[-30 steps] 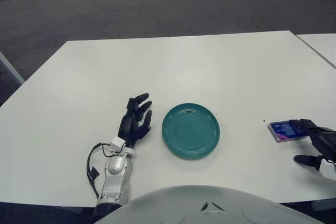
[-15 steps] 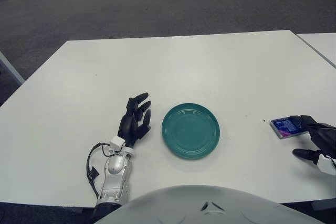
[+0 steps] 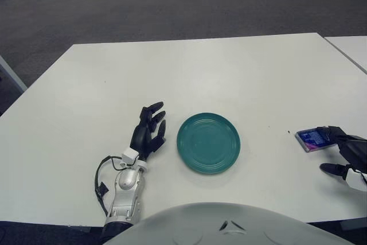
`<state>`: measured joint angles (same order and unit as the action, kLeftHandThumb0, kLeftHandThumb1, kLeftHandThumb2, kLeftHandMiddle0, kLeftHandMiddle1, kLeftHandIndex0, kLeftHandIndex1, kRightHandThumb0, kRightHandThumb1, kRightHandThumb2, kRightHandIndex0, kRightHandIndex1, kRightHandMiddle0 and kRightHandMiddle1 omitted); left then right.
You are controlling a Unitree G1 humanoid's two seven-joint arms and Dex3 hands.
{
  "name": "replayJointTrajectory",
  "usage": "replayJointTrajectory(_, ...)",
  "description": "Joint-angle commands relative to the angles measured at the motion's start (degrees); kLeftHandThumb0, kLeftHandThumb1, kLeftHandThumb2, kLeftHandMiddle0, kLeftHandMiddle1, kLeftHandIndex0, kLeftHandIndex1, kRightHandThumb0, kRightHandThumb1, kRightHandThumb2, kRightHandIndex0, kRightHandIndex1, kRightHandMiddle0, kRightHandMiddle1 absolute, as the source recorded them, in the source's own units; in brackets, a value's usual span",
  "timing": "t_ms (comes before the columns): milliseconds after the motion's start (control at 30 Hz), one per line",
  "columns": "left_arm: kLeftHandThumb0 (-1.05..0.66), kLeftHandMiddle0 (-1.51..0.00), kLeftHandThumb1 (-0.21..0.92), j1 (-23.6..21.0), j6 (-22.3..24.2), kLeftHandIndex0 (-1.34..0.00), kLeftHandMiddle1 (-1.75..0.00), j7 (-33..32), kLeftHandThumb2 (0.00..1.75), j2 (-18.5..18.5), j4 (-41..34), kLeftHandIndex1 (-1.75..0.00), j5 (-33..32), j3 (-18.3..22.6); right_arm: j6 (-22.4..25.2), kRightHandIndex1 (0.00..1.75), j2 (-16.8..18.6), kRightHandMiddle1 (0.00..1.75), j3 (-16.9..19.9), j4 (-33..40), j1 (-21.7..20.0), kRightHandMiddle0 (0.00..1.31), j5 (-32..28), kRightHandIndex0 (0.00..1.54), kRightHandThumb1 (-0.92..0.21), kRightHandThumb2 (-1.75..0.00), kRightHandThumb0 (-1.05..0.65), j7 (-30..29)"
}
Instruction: Put the gum into the plate.
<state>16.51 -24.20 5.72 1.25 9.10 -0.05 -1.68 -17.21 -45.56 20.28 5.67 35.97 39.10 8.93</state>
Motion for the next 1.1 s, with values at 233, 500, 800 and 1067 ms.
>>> replayJointTrajectory(233, -0.74, -0.13, 0.92, 1.0, 2.2, 0.0, -0.7, -4.4, 0.73, 0.1, -1.3, -0.84, 4.8, -0.8, 1.4, 0.04, -0.1, 0.77, 3.7, 6.8, 2.1, 0.0, -0.5, 0.4, -0.92, -0.44, -0.81, 1.5)
replayJointTrajectory(500, -0.77, -0.13, 0.92, 0.4, 2.5, 0.0, -0.71, -5.9, 0.75, 0.1, -0.4, -0.84, 6.0, -0.9, 1.1, 0.05, -0.2, 0.8, 4.7, 7.8, 1.6, 0.0, 0.0, 0.43, -0.92, -0.44, -0.83, 0.9)
replayJointTrajectory(800, -0.79, -0.12, 0.92, 0.8, 1.8, 0.0, -0.67, -5.3, 0.76, 0.3, 0.1, -0.81, 4.6, -1.3, 1.4, 0.07, 0.0, 0.86, 3.8, 8.1, -0.5, 0.0, 0.6, 0.45, -0.92, -0.44, -0.84, 0.9)
replayJointTrajectory(1067, -0.79, -0.12, 0.92, 1.4, 1.6, 0.0, -0.65, -4.5, 0.77, 0.3, -0.5, -0.81, 3.3, -1.4, 2.2, 0.07, 0.1, 0.86, 1.4, 7.6, -2.8, 0.0, 1.6, 0.45, -0.92, -0.44, -0.84, 1.3)
